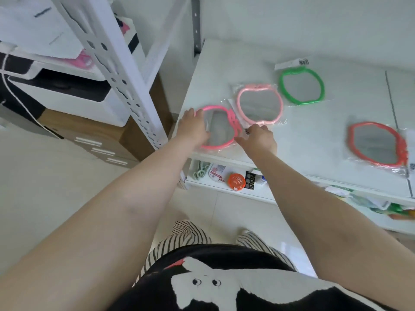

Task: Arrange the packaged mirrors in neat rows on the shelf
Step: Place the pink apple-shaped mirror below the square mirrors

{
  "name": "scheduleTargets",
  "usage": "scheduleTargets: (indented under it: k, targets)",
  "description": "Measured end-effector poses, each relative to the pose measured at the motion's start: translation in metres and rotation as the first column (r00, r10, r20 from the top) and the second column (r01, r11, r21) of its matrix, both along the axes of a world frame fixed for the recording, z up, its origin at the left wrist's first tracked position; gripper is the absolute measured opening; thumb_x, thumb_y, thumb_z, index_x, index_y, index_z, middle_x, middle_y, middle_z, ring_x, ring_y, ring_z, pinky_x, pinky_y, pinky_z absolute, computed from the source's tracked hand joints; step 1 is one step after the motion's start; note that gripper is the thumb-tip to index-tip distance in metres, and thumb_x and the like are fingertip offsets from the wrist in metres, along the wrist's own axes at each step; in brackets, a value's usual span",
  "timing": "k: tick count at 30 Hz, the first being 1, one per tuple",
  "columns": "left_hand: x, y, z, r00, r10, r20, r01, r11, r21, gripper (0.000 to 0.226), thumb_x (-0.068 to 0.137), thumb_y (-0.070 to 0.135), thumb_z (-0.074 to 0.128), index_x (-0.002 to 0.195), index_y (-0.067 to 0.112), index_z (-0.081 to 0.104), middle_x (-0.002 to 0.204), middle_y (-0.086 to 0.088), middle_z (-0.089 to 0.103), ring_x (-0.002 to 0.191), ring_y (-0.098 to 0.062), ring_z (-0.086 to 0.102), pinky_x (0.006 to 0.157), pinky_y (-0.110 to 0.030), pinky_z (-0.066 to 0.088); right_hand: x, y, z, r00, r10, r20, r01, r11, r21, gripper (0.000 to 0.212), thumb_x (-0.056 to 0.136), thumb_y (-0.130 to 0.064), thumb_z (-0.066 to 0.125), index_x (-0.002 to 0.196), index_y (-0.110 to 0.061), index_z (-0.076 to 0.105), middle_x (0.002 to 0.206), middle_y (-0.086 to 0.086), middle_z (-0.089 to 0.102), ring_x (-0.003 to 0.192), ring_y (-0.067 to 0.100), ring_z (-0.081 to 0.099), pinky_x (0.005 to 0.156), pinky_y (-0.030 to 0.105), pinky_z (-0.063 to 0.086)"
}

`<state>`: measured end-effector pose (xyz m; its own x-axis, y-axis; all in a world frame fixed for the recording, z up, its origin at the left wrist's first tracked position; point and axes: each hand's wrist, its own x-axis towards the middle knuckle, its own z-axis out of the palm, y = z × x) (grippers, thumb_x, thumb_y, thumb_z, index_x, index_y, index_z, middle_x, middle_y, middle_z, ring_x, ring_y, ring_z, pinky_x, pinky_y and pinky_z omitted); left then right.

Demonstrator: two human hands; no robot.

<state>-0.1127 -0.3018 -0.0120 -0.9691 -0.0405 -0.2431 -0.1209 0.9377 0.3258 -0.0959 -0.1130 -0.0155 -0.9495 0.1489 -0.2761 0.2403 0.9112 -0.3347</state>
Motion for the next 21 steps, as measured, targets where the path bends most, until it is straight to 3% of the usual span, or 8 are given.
scheduleTargets:
  k: [4,8,12,16,21]
  targets:
    - [-0.01,-0.021,-0.01,0.988,-0.09,0.128,0.088,0.996,0.023,0.086,0.075,0.031,0.07,0.145,0.008,0.024,0.142,-0.018,0.034,0.135,-0.035,0.031,0.109,-0.045,0.033,0.015,-0.03,-0.001,0.972,-0.232,-0.021,0.232,0.973,0.006,0.064,0.078,-0.052,0.067,0.123,-0.01,0.049,0.123,0.011,0.048,0.118,0.032,0.046,0.083,0.041,0.044]
    - [-0.008,-0.025,-0.013,0.994,-0.108,0.006,0.108,0.994,0.004,0.075,0.077,0.036,0.069,0.137,0.006,0.035,0.132,-0.019,0.044,0.123,-0.037,0.044,0.102,-0.041,0.037,0.025,-0.053,-0.003,0.916,-0.393,0.074,0.399,0.909,-0.117,0.07,0.074,-0.042,0.071,0.129,-0.009,0.042,0.125,0.012,0.045,0.118,0.034,0.049,0.09,0.042,0.044]
    - [-0.001,-0.029,-0.017,1.0,0.007,-0.026,-0.007,0.999,0.032,0.053,0.086,0.037,0.059,0.123,0.001,0.047,0.123,-0.019,0.055,0.114,-0.037,0.053,0.093,-0.039,0.041,0.028,-0.065,-0.005,0.911,-0.395,0.116,0.41,0.895,-0.176,0.074,0.078,-0.028,0.072,0.138,-0.01,0.034,0.129,0.013,0.042,0.114,0.036,0.054,0.091,0.044,0.046]
    - [0.011,-0.029,-0.022,0.985,0.122,0.126,-0.144,0.973,0.182,0.046,0.092,0.033,0.056,0.123,0.001,0.045,0.124,-0.016,0.057,0.113,-0.034,0.056,0.079,-0.034,0.04,0.035,-0.064,-0.004,0.91,-0.397,0.118,0.414,0.881,-0.229,0.068,0.079,-0.018,0.07,0.137,-0.015,0.036,0.127,0.012,0.041,0.108,0.035,0.058,0.084,0.042,0.047]
    - [0.028,-0.025,-0.018,0.913,0.319,0.256,-0.403,0.807,0.432,0.039,0.092,0.028,0.058,0.12,0.003,0.049,0.117,-0.015,0.061,0.087,-0.028,0.058,0.068,-0.031,0.041,0.051,-0.064,-0.003,0.898,-0.434,0.074,0.434,0.844,-0.314,0.073,0.077,-0.019,0.071,0.139,-0.013,0.032,0.133,0.012,0.042,0.111,0.035,0.055,0.084,0.04,0.047]
